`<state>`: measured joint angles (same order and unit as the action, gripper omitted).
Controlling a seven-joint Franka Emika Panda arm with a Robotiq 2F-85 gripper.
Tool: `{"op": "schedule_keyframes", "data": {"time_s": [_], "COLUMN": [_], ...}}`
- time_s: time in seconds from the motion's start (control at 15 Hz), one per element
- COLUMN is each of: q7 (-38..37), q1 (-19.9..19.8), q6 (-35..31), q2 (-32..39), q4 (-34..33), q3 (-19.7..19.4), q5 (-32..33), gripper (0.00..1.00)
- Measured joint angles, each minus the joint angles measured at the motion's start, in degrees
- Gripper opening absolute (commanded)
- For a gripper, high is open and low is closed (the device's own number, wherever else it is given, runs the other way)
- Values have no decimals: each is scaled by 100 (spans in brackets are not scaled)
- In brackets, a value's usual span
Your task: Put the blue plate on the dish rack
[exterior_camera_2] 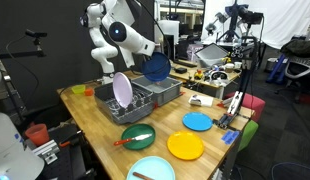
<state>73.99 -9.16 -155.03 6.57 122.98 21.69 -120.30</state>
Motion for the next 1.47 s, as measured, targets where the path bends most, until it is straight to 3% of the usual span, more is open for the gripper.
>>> {"op": "schedule_keyframes", "data": {"time_s": [0.53,0.8,1.07,1.33,1.47], "q7": [-26,-86,-70,-95,-115], "q1": [-9,-174,509,1225,1412], "q6": [49,805,2024,2350,2381], "q2": [-3,-60,152,526,564], "q4": [0,61,296,374,374], "q3": [-12,-181,-823,-1019,-1117], "q5": [-3,-51,-320,-394,-408], "gripper": [2,2,2,2,7]}}
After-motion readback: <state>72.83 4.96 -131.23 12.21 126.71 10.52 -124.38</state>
